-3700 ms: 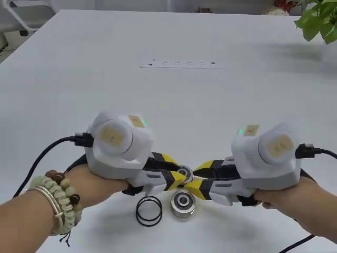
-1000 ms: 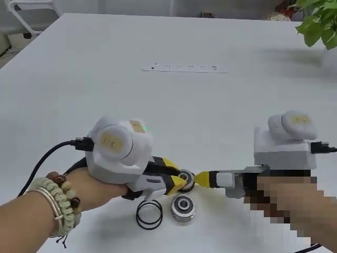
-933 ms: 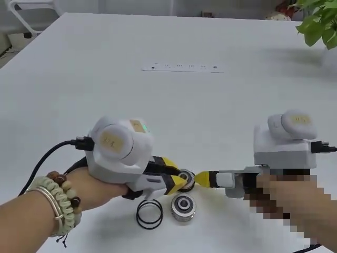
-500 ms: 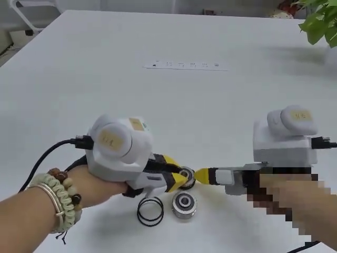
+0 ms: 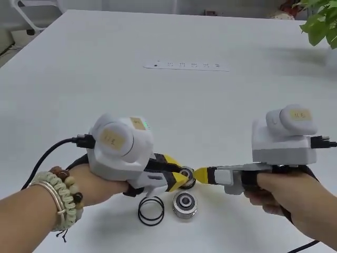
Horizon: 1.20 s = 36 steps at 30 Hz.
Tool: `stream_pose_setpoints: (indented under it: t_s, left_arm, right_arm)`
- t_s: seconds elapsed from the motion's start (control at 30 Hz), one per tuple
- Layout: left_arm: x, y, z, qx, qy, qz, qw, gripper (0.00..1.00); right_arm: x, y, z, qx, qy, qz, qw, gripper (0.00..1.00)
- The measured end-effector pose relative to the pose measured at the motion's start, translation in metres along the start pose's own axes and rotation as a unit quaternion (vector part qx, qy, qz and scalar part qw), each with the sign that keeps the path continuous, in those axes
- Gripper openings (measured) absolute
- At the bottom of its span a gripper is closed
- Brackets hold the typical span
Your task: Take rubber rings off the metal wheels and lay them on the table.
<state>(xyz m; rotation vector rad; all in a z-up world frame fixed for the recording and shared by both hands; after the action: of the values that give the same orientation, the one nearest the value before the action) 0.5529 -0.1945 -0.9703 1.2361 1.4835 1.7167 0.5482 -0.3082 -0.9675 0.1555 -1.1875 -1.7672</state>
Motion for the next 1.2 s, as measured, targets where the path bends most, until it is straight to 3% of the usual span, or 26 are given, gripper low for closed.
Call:
stream_pose_setpoints:
  t_s: [1.2]
  left_arm:
    - [-0.0005,-0.0005,-0.0009,-0.01,0.002,-0.003,0.9999,0.13]
  right_arm:
    - [-0.0022,0.0009,0.0054,0.008,0.013,0.0,0.9999,0.0]
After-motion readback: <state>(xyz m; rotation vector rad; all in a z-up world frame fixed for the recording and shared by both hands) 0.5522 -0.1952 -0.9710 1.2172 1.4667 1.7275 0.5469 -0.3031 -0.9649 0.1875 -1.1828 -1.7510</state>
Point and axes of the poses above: the centre of the closed fingertips' face, and the gripper's own axes: x roughly backward along the fingers, z roughly to its left, y roughly out of its top, the point moved 7 cm from there along x, roughly backward along the fingers, and after that the axes turned 15 degrees about -z, right-handed, at the moved point
